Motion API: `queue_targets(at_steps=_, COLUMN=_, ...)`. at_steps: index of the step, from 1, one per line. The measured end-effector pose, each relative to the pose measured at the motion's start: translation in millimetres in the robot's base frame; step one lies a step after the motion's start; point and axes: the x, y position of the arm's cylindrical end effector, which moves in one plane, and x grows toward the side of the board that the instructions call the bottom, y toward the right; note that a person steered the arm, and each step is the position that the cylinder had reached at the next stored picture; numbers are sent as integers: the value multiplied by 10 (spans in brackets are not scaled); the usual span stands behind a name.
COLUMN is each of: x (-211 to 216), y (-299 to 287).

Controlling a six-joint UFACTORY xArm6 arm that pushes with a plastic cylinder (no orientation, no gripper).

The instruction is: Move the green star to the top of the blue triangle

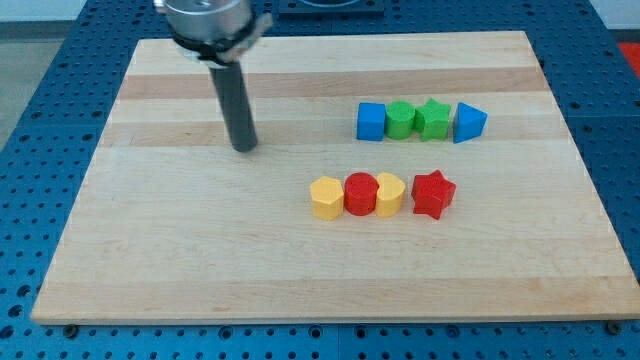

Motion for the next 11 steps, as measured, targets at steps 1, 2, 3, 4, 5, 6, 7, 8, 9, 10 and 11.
queue_targets(at_steps=1, x=99, y=453)
queue_targets(at_steps=2, x=97, y=853)
queue_targets(at_steps=3, x=-4, y=1298)
queue_targets(at_steps=4, x=-178, y=1550)
queue_targets(at_steps=5, x=-389, y=1846)
queue_targets(at_steps=6, x=-576, y=2065)
queue_targets(at_steps=7, x=-682, y=2184)
queue_targets(at_steps=8, x=-691, y=2220)
queue_targets(at_steps=9, x=-718, y=2448)
queue_targets(at_steps=10, x=-737, y=2665)
queue_targets(at_steps=11, x=-737, y=2682)
